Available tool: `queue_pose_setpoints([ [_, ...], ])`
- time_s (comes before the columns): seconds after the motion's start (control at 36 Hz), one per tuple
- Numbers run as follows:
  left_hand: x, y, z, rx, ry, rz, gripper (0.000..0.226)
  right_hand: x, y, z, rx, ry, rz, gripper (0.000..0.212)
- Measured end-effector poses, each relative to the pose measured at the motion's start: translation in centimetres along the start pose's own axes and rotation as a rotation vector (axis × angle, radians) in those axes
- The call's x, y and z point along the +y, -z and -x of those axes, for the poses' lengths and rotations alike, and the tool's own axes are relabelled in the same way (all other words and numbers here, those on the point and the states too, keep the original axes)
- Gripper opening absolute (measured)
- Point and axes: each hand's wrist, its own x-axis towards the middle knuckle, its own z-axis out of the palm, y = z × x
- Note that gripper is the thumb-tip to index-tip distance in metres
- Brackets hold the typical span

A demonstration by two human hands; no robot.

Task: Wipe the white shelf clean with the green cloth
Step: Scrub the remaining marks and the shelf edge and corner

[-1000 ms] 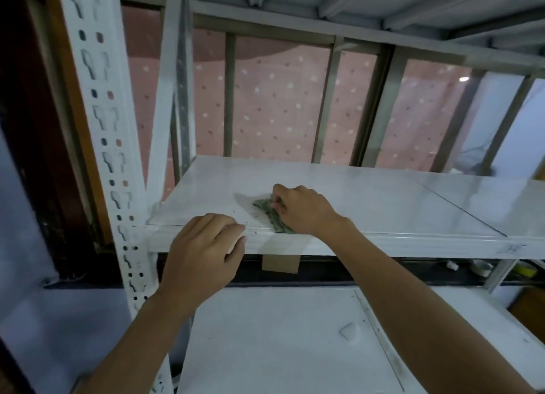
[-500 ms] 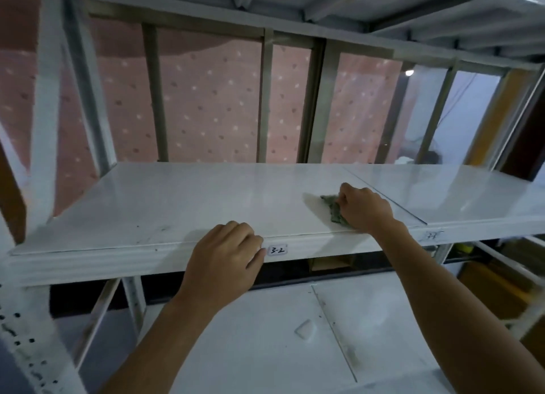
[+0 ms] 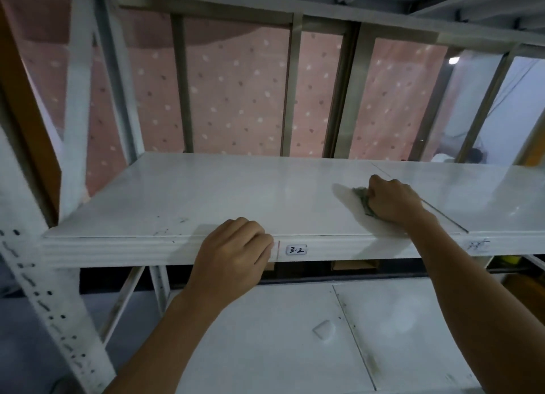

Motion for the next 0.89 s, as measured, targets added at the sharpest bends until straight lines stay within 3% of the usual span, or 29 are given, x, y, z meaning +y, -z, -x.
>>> queue_pose_setpoints([
  [0.25,-4.9,5.8,4.1,0.022,0.013,-0.159,0.027,-12.9,-0.1,2.7,0.102,0.329,-0.102,0.014],
  [0.58,-11.0,13.3,8.8,-0.042,-0.004,-0.446,0.017,-31.9,2.3,6.1,0.003,0.705,-0.241,0.018],
  [0.72,-11.3,15.6,8.6,0.065,0.4,-0.219,0.02,-38.2,3.9,10.2,-0.061,1.011,-0.432,0.01],
  [0.89,-11.2,16.1,7.5,0.058,0.448,-0.149,0.023,-36.3,4.5,8.9,0.009,1.013,-0.546,0.008],
])
